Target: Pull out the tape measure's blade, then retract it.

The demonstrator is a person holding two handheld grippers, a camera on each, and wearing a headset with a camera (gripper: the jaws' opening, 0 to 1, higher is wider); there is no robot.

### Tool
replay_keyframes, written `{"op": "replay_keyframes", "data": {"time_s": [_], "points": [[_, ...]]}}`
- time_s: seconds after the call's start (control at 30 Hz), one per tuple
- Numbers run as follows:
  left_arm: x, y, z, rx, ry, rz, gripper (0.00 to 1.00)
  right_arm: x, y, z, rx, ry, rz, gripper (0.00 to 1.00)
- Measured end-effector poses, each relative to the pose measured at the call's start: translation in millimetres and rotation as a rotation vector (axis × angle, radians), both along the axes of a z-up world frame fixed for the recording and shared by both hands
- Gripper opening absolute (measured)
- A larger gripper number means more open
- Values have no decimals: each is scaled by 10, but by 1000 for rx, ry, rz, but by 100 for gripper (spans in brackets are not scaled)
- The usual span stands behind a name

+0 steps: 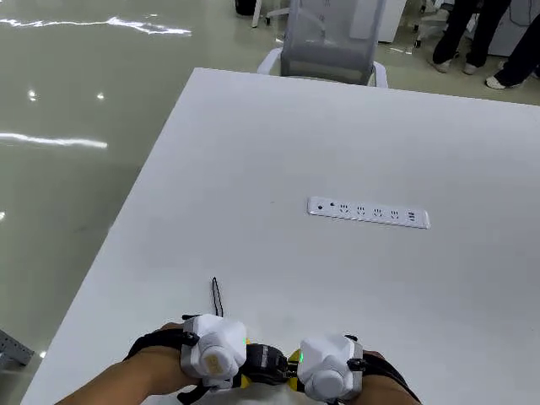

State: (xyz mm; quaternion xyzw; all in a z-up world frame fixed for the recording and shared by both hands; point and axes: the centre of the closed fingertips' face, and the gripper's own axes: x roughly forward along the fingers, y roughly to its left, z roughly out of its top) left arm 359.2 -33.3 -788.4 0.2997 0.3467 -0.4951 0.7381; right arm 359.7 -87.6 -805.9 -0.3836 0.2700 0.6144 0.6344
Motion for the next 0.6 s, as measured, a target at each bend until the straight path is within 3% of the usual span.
{"op": "replay_keyframes", "data": {"time_s": [0.23, 0.6], "points": [[10, 4, -1, 7, 19, 10, 27, 16, -16, -14, -8, 3, 4, 13], [4, 10, 12, 16, 11, -2, 26, -21, -40, -23, -23, 7, 43, 12]]}}
